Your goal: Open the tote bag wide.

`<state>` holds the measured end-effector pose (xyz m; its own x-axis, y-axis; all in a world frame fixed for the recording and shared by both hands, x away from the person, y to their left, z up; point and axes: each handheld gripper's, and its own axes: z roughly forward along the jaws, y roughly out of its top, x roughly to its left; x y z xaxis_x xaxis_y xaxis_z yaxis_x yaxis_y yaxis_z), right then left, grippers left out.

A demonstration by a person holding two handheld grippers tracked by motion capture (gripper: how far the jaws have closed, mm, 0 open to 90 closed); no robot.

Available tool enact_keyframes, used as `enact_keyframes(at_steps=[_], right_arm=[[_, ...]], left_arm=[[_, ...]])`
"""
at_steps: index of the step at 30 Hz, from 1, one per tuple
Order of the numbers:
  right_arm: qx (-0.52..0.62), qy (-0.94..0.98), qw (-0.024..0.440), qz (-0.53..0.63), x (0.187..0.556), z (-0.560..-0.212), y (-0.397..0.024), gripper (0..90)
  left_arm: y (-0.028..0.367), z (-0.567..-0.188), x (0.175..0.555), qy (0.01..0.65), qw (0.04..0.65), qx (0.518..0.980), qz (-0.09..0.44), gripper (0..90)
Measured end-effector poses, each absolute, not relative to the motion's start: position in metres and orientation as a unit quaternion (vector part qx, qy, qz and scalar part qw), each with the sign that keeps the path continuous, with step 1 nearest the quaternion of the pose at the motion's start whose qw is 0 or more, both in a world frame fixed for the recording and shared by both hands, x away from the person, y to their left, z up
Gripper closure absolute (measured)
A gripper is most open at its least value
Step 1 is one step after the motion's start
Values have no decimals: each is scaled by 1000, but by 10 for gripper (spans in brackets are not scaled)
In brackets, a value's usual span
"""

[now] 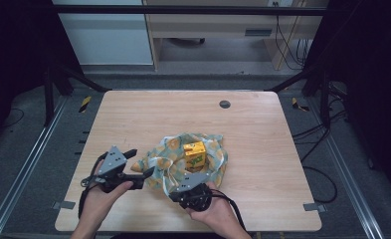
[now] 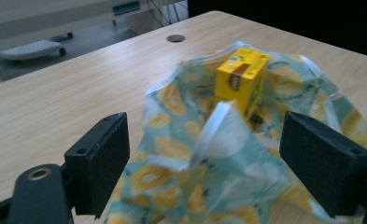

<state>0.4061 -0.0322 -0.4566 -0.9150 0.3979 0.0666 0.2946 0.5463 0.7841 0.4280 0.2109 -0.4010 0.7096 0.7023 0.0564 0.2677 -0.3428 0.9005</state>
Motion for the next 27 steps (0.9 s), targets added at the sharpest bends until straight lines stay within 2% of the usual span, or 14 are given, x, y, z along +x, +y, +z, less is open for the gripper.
enact_keyframes(at_steps=[2,3,4,6,7,8,9,10,13,15,16,17,21,27], right_arm=[[198,879,61,430,405,-457,-32,875],[194,880,68,428,404,-457,-32,838],[194,880,68,428,404,-457,-32,838],[196,877,79,432,403,-451,-36,758],[196,877,79,432,403,-451,-36,758],[195,876,89,433,403,-446,-41,677],[195,876,89,433,403,-446,-41,677],[198,875,93,432,403,-443,-44,646],[207,870,111,433,404,-431,-56,537],[221,862,134,437,408,-421,-72,462],[221,862,134,437,408,-421,-72,462],[236,855,150,437,413,-415,-84,409],[263,845,187,426,425,-408,-105,328],[311,832,218,404,449,-410,-124,300]], left_arm=[[206,-403,428,305,480,792,221,156],[202,-405,428,302,479,795,216,234],[198,-408,428,297,477,800,212,234],[194,-416,428,289,464,811,208,427],[194,-420,428,283,457,817,206,427],[194,-426,428,287,453,819,204,570],[194,-426,428,287,453,819,204,618],[195,-428,429,290,456,818,199,618],[199,-431,427,296,467,811,190,754],[201,-431,424,291,468,813,189,792],[201,-431,424,291,468,813,189,798],[202,-432,421,287,469,814,185,801],[201,-433,418,282,466,819,182,813],[200,-436,414,272,463,824,180,841]])
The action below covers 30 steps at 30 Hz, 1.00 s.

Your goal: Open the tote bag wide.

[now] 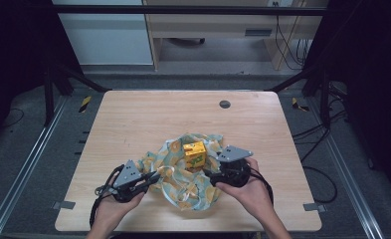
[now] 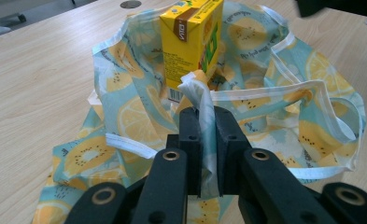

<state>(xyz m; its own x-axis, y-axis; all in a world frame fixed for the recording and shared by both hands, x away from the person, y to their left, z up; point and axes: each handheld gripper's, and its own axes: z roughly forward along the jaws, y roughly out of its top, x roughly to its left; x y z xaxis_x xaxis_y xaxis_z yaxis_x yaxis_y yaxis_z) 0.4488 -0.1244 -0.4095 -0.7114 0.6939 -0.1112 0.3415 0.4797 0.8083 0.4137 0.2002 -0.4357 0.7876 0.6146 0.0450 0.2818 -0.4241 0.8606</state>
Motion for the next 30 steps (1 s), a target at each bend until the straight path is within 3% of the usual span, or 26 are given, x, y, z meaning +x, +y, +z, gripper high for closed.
enact_keyframes(at_steps=[10,11,13,14,15,19,30], right_arm=[[363,845,207,334,492,-439,-127,384],[368,845,201,331,494,-442,-127,446],[366,847,203,327,497,-443,-127,691],[366,847,203,327,497,-443,-127,691],[369,843,205,334,500,-440,-129,780],[380,825,206,365,511,-431,-136,844],[411,810,205,364,540,-440,-155,885]], left_arm=[[196,-441,409,258,452,835,180,866],[196,-441,409,257,451,835,180,868],[196,-442,409,254,448,838,181,872],[196,-442,409,254,448,838,181,873],[196,-443,409,253,443,840,183,874],[195,-447,412,253,433,845,185,878],[186,-464,418,248,397,866,177,882]])
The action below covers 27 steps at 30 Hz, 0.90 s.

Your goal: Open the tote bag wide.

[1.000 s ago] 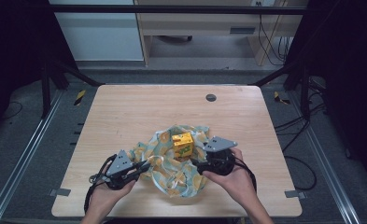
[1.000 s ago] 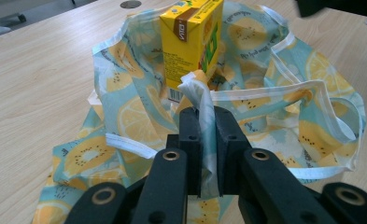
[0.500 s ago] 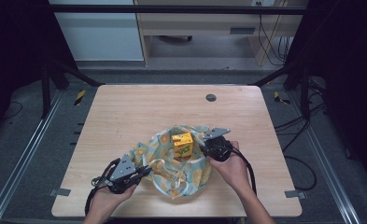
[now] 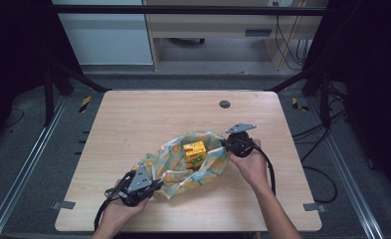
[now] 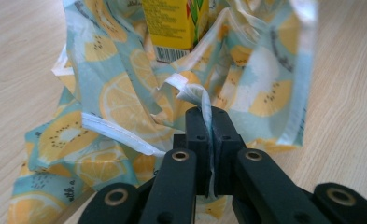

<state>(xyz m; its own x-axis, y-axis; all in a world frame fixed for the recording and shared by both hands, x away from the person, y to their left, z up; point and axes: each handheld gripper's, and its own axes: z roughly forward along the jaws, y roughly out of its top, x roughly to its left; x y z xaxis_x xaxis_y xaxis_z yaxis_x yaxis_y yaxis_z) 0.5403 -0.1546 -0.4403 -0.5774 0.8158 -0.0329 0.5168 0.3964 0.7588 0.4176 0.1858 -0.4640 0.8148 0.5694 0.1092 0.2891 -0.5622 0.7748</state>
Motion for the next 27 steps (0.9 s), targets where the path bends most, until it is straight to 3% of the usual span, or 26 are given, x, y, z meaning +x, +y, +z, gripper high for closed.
enact_keyframes(at_steps=[27], right_arm=[[434,813,193,337,543,-463,-180,891]], left_arm=[[180,-476,418,244,361,887,154,891]])
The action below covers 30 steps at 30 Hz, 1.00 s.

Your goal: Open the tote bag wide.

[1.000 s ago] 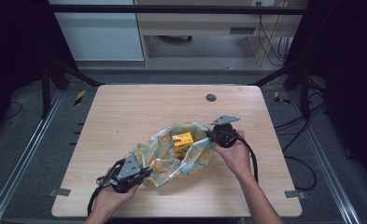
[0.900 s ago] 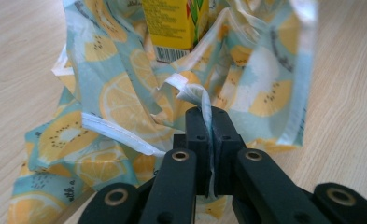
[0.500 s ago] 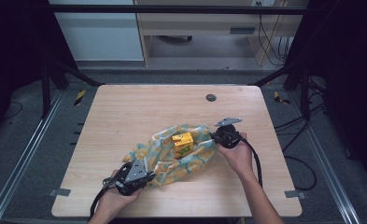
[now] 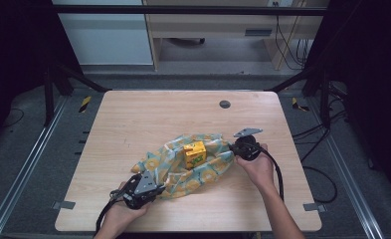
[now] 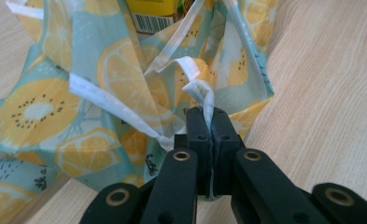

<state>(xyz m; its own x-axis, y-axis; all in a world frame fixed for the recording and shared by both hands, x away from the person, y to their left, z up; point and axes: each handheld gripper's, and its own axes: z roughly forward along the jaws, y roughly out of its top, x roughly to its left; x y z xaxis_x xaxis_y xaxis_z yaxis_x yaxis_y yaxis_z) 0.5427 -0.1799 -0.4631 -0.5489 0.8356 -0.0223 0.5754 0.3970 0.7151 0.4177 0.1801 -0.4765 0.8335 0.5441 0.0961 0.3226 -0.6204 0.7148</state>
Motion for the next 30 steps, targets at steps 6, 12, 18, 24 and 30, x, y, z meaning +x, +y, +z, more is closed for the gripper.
enact_keyframes(at_steps=[6,12,18,24,30], right_arm=[[444,808,195,335,546,-464,-182,883],[443,806,200,338,545,-463,-183,835],[444,788,214,368,536,-446,-185,541],[437,776,234,390,515,-418,-192,354],[408,774,238,422,487,-388,-191,319]], left_arm=[[181,-477,418,238,356,893,138,892],[183,-476,417,235,358,894,131,888],[189,-462,414,240,398,869,169,716],[196,-442,413,255,429,844,197,527],[203,-413,415,263,460,820,218,444]])
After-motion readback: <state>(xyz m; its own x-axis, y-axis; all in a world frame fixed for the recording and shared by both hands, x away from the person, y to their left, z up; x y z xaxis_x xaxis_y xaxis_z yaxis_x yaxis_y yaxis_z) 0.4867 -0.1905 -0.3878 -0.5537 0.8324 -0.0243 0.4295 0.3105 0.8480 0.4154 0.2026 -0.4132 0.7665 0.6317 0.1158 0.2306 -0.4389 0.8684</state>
